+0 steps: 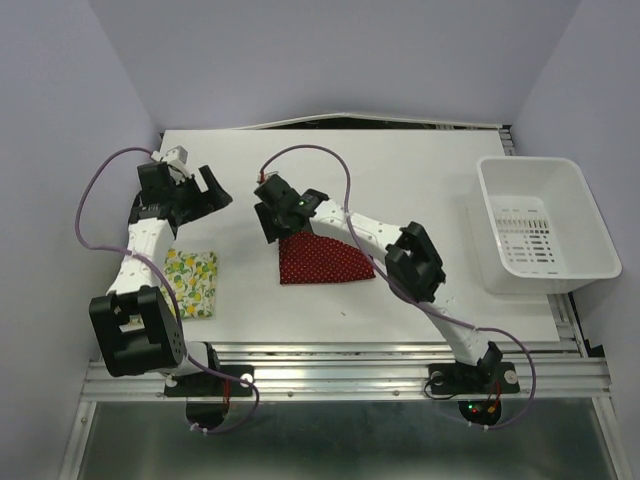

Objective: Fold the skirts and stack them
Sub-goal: Fold the skirt, then neatly place the folded skirt to the corner

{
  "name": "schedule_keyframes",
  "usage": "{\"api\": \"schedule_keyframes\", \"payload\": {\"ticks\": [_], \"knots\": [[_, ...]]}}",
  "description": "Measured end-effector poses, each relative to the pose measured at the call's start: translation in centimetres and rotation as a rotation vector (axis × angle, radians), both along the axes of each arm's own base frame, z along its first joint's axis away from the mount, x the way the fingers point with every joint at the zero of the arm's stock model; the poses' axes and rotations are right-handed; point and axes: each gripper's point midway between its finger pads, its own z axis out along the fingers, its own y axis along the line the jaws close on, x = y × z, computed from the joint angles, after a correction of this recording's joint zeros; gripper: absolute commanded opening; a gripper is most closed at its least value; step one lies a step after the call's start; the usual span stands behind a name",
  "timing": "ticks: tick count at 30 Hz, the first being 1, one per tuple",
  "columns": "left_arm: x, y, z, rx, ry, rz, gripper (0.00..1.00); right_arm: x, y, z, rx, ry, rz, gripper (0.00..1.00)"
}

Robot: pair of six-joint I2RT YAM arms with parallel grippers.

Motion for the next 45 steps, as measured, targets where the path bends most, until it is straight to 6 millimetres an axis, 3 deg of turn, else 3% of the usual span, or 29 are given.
{"api": "schedule_keyframes", "payload": {"ticks": [8,16,18,21,25,26,30,37,41,45], "knots": [[-0.5,-0.2,-1.5,-0.009,0.026,-0.006,0.99,1.6,-0.1,-0.6,-0.021,-0.035,-0.048,0.53],[-1.0,-0.6,-3.7,-0.032,0.084,-0.020,0.99,2.1,-0.4,-5.0,-0.080,-0.020,-0.065,0.49],[-1.4,-0.9,-4.2,-0.044,0.095,-0.031,0.99,2.5,-0.3,-4.7,-0.078,-0.039,-0.077,0.49],[-1.9,-1.5,-4.9,-0.067,0.106,-0.052,0.98,2.8,-0.4,-5.0,-0.088,-0.053,-0.089,0.35],[-2.9,-2.6,-6.0,-0.118,0.133,-0.099,0.98,3.0,-0.6,-5.0,-0.095,-0.060,-0.097,0.04],[-3.1,-3.1,-6.2,-0.134,0.136,-0.118,0.97,3.0,-0.5,-5.0,-0.093,-0.059,-0.097,0.01],[-4.0,-4.4,-7.0,-0.177,0.138,-0.176,0.96,3.1,-0.6,-5.0,-0.081,-0.050,-0.108,0.01],[-5.1,-7.2,-8.0,-0.198,0.136,-0.294,0.95,3.5,-0.7,-4.6,-0.022,0.003,-0.116,0.01],[-5.2,-8.7,-9.1,-0.205,0.157,-0.350,0.94,3.7,-0.6,-2.8,0.033,0.019,-0.121,0.01],[-5.5,-9.9,-10.2,-0.212,0.185,-0.385,0.94,4.1,-0.6,0.4,0.095,0.002,-0.129,0.01]]}}
